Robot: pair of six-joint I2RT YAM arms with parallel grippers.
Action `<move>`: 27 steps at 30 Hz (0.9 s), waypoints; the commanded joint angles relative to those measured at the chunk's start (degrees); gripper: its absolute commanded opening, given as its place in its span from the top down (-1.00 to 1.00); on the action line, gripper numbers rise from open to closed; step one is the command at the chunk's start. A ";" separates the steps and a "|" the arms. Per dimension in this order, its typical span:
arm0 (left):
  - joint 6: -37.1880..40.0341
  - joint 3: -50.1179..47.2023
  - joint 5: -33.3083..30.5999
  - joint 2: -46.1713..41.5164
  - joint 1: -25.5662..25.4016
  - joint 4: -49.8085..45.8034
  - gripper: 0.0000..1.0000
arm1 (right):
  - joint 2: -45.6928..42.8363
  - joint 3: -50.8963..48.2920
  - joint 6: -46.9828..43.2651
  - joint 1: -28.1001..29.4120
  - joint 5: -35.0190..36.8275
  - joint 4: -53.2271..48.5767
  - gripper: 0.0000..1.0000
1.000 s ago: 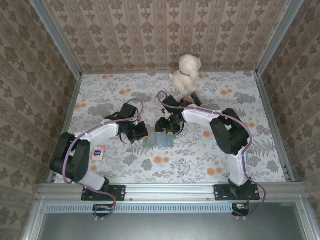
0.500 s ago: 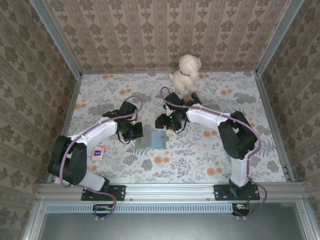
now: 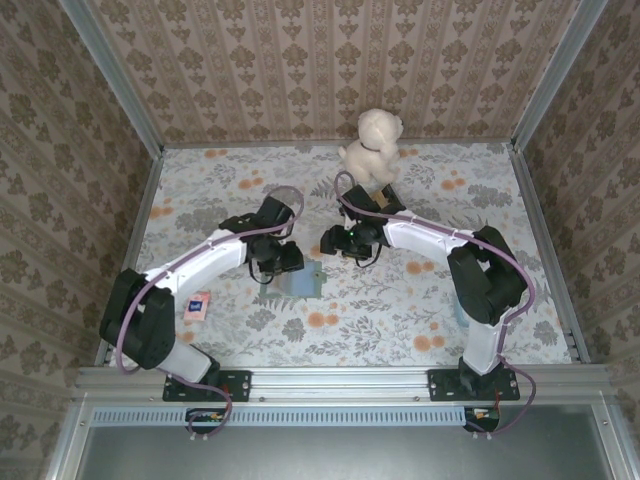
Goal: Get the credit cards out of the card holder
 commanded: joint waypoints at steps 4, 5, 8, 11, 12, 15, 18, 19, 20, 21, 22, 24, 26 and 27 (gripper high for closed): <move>-0.33 1.23 1.92 2.74 -0.11 0.19 0.39 | -1.73 -0.35 0.80 -0.25 -0.07 0.35 -0.24; -0.24 1.23 1.90 2.81 -0.09 0.19 0.39 | -1.73 -0.37 0.80 -0.25 -0.23 0.36 -0.24; -0.35 1.01 0.11 2.47 0.37 -1.00 0.30 | -1.69 -0.31 0.71 -0.20 -0.58 0.42 -0.24; -1.25 -0.96 -1.77 1.66 2.23 -1.65 0.11 | -1.56 -0.39 -0.04 -0.20 -1.57 1.02 -0.29; -1.59 -1.93 -1.68 1.34 3.19 -1.52 0.05 | -1.41 -0.23 -0.54 -0.05 -2.25 1.11 -0.30; -2.31 -5.08 -0.55 0.04 5.78 -0.28 -0.16 | -0.38 1.10 -2.29 0.57 -4.79 0.56 -0.32; -2.54 -6.90 -0.10 -0.80 7.88 0.27 -0.29 | 2.12 3.57 -3.74 1.73 -7.06 -1.42 -0.33; -2.55 -7.36 -0.15 -0.86 8.37 0.28 -0.31 | 2.93 4.26 -3.77 2.07 -7.31 -1.99 -0.33; -2.53 -7.70 -0.04 -0.94 8.82 0.51 -0.32 | 3.66 4.79 -3.77 2.50 -7.51 -2.09 -0.33; -2.49 -7.95 0.20 -0.91 9.05 0.95 -0.33 | 4.37 5.18 -3.69 2.84 -7.83 -2.10 -0.32; -2.49 -8.10 0.52 -0.89 9.12 1.42 -0.33 | 5.01 5.47 -3.52 2.99 -7.96 -2.10 -0.32; -2.51 -8.18 0.89 -0.28 9.05 1.86 -0.34 | 6.04 6.12 -3.33 3.22 -8.21 -2.26 -0.32; -2.45 -8.08 0.93 0.48 9.07 2.03 -0.34 | 6.99 6.66 -3.25 3.31 -8.25 -2.71 -0.31; -2.30 -7.97 1.02 1.03 9.05 2.11 -0.34 | 7.48 6.94 -3.23 3.35 -8.43 -2.76 -0.30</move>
